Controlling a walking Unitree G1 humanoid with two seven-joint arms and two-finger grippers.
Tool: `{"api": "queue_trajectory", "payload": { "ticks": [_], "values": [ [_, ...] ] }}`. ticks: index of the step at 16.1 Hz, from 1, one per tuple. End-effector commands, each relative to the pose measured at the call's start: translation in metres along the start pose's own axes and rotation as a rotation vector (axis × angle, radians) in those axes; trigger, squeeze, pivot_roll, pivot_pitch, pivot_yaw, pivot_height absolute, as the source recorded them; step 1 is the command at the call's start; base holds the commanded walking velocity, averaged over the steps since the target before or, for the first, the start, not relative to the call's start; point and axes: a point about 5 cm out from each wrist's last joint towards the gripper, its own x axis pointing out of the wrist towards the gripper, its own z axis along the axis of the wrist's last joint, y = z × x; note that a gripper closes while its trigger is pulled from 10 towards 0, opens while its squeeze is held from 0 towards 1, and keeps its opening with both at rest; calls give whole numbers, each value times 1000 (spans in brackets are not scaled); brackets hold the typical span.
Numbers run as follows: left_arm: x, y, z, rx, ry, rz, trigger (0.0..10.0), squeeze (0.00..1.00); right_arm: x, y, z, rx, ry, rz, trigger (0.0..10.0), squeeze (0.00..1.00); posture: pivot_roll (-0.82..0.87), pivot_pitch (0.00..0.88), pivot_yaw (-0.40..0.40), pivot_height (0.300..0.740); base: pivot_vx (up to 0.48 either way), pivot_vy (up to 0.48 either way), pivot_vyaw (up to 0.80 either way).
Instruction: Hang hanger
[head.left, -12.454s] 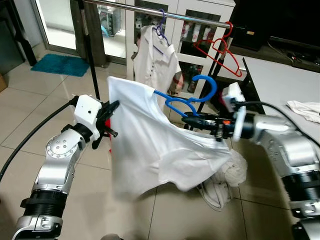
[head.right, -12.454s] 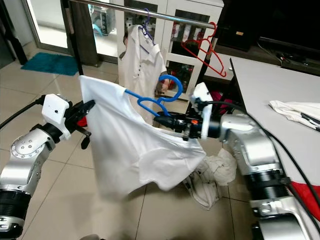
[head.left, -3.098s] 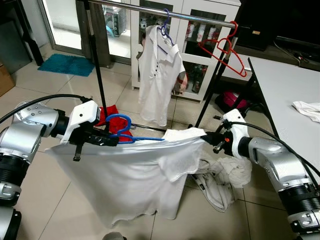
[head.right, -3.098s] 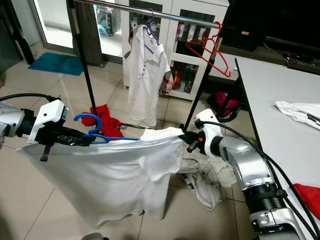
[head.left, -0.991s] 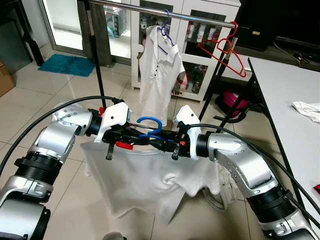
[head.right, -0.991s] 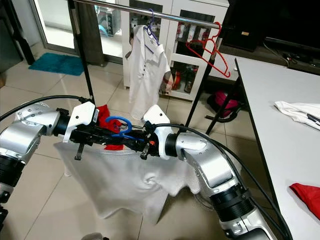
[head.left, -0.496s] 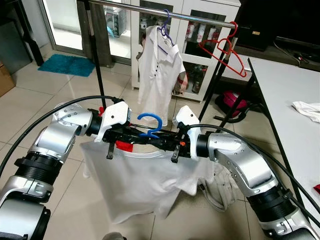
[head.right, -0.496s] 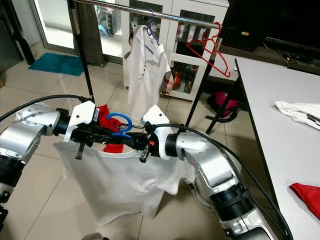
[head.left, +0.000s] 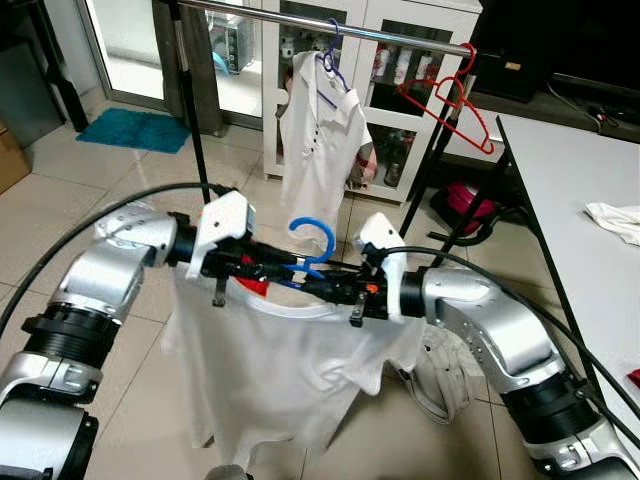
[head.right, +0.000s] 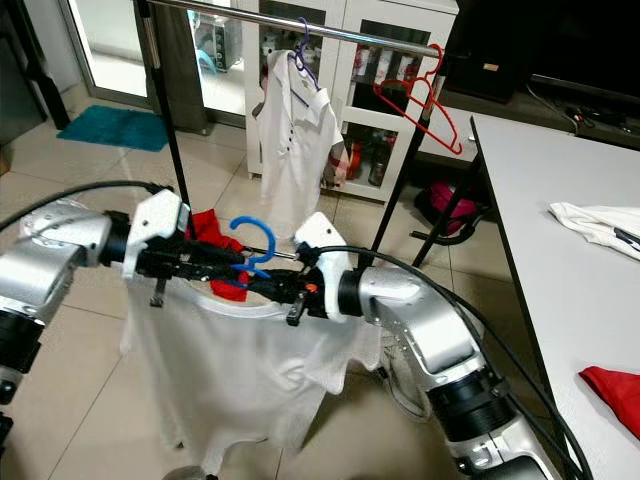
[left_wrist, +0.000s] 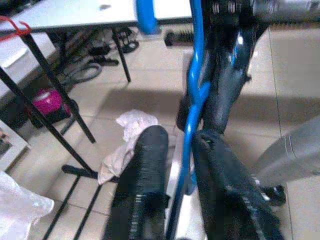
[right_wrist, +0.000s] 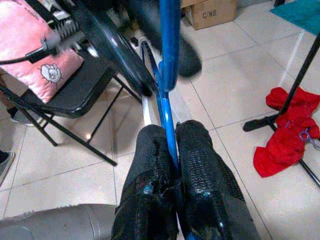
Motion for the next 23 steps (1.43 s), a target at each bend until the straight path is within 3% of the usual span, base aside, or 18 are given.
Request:
{"api": "queue_trajectory", "payload": {
  "ticks": [1,8,10,11,14,17,21,22,23],
  "values": [
    [-4,2,8,19,-29,18,10000,1000,-7,-1,-3,8,2,-8,0,0,-35,0,-65,740,0,0,0],
    [-12,-2,7,-38,-129,103,10000,1000,-19,0,-23,-6,28,-85,0,0,-32,0,-64,740,0,0,0],
    [-21,-7,0,-109,-198,244,10000,1000,-20,-5,-29,12,-37,-212,0,0,-32,0,-48,740,0,0,0],
    [-25,-11,-6,-147,-214,332,10000,1000,-22,-11,-32,64,-102,-306,0,0,-26,0,-52,740,0,0,0],
    [-16,-21,-28,-228,-177,621,10000,1000,-29,-24,-40,242,-315,-590,0,0,-2,0,-78,740,0,0,0],
    [-2,-35,-34,-342,-204,807,10000,1000,-35,-24,-48,368,-438,-797,0,0,2,0,-48,740,0,0,0],
    [1,-48,-37,-409,-228,988,10000,1000,-31,-16,-58,408,-444,-864,0,0,-12,0,-51,740,0,0,0],
    [4,-50,-38,-412,-217,1024,10000,835,-31,-16,-56,397,-458,-873,0,0,-11,0,-47,740,0,0,0],
    [7,-52,-41,-448,-174,1058,10000,0,-33,-19,-54,351,-443,-904,0,0,-13,0,-40,740,0,0,0]
  ]
}}
